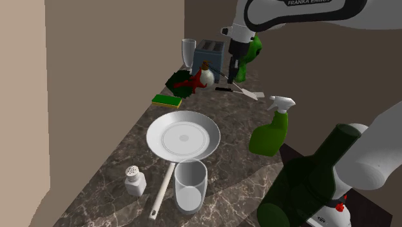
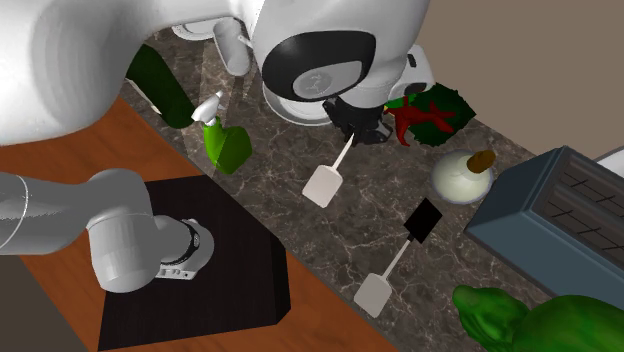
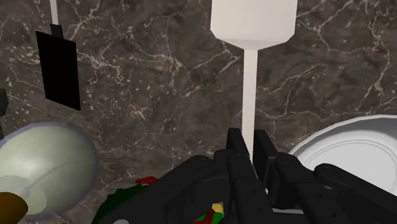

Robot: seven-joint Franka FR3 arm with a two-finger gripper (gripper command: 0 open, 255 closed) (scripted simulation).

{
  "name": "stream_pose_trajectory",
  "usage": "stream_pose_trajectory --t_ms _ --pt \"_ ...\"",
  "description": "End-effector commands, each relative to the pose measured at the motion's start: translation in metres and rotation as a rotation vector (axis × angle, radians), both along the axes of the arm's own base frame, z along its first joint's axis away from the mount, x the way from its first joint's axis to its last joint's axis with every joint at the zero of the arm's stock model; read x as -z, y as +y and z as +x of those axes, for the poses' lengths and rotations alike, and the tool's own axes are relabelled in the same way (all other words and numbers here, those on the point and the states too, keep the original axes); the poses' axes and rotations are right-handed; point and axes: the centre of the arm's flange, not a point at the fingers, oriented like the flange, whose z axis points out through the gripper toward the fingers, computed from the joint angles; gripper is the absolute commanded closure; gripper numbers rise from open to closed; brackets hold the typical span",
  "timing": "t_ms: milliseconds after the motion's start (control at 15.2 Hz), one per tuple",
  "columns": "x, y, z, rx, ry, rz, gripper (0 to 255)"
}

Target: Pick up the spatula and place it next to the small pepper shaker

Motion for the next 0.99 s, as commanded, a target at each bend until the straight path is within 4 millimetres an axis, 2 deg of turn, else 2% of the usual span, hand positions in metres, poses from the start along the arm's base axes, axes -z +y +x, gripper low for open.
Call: stream_pose_trajectory --t_ms 0,924 --pt "-0.004 0.011 -0.007 0.0 0.0 0.0 255" --pt "-0.004 0.167 -0.107 0.0 0.0 0.0 255"
